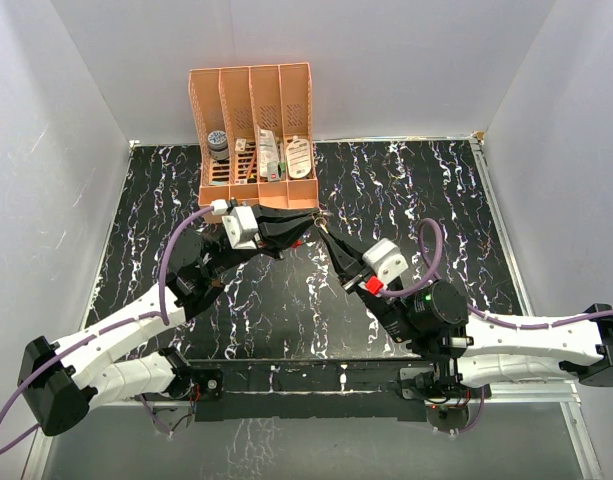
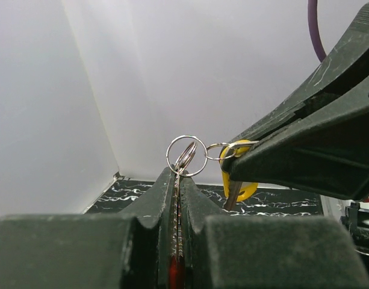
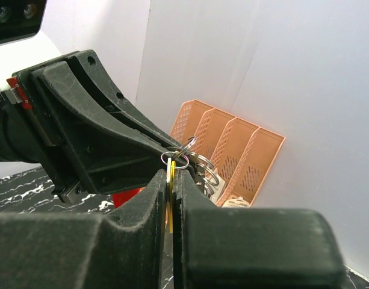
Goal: Remove the keys from the keyring
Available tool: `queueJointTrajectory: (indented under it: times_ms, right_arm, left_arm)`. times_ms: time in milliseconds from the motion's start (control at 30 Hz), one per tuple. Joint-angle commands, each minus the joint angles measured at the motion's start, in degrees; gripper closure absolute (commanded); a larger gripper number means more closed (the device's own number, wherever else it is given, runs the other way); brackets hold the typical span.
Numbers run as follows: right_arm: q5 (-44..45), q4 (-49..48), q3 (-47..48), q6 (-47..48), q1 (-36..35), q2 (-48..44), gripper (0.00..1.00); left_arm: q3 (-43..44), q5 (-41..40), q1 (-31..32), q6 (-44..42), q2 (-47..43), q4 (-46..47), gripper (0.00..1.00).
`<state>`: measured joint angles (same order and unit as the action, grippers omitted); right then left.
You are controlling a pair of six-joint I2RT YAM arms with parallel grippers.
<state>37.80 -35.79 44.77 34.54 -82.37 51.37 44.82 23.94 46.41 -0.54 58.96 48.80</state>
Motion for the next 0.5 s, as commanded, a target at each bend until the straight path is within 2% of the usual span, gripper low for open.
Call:
queueJointTrajectory:
  times_ms: [0, 467]
  right_arm:
    - [-0.8, -0.7, 1.2, -0.6, -0.3, -0.7, 1.00]
    - [-1.2, -1.9, 1.3, -0.6, -0.3, -0.4, 1.00]
  left_arm:
    - [0.1, -6.3, -0.6, -1.9, -1.6, 2.4, 1.00]
    - [-1.0, -6.8, -0.5, -2.7, -3.9, 1.2, 1.00]
